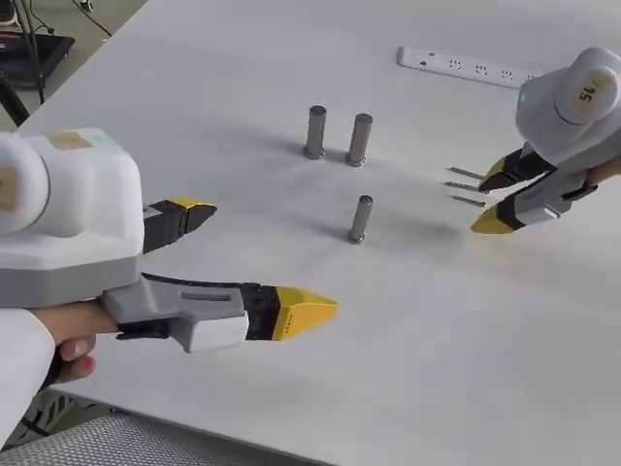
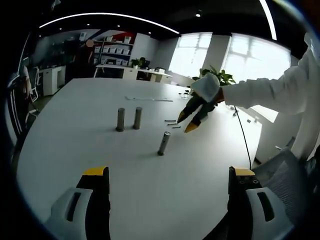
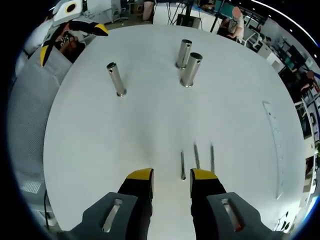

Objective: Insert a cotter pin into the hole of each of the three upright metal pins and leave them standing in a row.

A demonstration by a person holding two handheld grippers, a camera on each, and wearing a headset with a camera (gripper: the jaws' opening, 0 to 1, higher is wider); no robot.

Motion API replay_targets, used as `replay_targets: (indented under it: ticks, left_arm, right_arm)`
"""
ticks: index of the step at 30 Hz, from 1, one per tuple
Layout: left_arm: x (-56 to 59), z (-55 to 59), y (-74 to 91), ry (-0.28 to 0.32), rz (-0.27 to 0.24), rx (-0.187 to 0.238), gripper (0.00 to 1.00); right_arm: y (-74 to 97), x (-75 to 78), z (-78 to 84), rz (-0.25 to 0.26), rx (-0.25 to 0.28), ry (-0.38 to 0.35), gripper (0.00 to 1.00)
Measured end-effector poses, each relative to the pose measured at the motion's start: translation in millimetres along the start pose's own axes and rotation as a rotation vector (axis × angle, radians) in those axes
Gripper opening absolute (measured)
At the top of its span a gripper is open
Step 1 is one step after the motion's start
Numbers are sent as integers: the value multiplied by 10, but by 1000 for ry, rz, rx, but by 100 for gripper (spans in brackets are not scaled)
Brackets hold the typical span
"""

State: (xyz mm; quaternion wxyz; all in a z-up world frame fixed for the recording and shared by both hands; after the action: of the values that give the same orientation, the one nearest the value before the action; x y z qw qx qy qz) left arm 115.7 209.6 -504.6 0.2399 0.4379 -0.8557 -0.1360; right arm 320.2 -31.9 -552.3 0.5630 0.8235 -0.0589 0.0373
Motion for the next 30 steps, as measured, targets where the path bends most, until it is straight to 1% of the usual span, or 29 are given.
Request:
replay_targets:
  ticks: [2, 3, 5, 9, 11, 12, 13, 15, 16, 22, 26, 29, 30]
  left_arm:
    - [-9, 0, 5, 5, -4, 4, 99]
    - [-12, 1, 7, 6, -4, 5, 99]
    - [-22, 3, 12, 8, -10, 9, 99]
    - [-34, 8, 21, 17, -14, 14, 98]
    - [-39, 14, 24, 19, -14, 14, 98]
    - [-42, 14, 25, 21, -15, 16, 98]
    - [-45, 12, 26, 20, -16, 21, 97]
    - [-49, 14, 28, 26, -14, 24, 97]
    - [-49, 18, 28, 30, -13, 24, 97]
    - [-52, 40, 25, 40, -11, 23, 96]
    - [-46, 59, 21, 42, -7, 19, 95]
    - [-36, 58, 19, 43, -3, 21, 95]
    - [-33, 55, 18, 44, 0, 22, 94]
  right_arm:
    - [-20, 22, -12, -7, -8, 11, 14]
    - [-30, 36, -16, -6, -13, 12, 12]
    - [-41, 50, -24, -9, -27, 21, 11]
    - [-68, 84, -21, -22, -39, 19, 10]
    - [-84, 89, -9, -30, -53, 20, 7]
    - [-88, 96, 0, -43, -54, 18, 6]
    - [-93, 114, -9, -39, -47, 14, 4]
    - [-107, 136, -17, -31, -52, 24, 0]
    - [-118, 122, -7, -39, -61, 21, 0]
    - [-119, 135, -13, -57, -58, -2, 0]
    - [-125, 141, -25, -64, -66, -32, 0]
    - [-129, 138, -37, -64, -72, -32, 0]
    - [-125, 128, -38, -55, -78, -71, 0]
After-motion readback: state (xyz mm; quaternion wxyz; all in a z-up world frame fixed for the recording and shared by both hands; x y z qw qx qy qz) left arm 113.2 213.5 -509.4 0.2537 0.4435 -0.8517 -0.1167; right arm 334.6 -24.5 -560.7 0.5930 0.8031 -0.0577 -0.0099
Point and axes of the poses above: the centre of the closed fingertips' face, and the gripper's own axes: y roughly backward along the fingers, x roughly to its right, z roughly out of its underside, the point moved 6 cm from there along y, roughly backward along the fingers
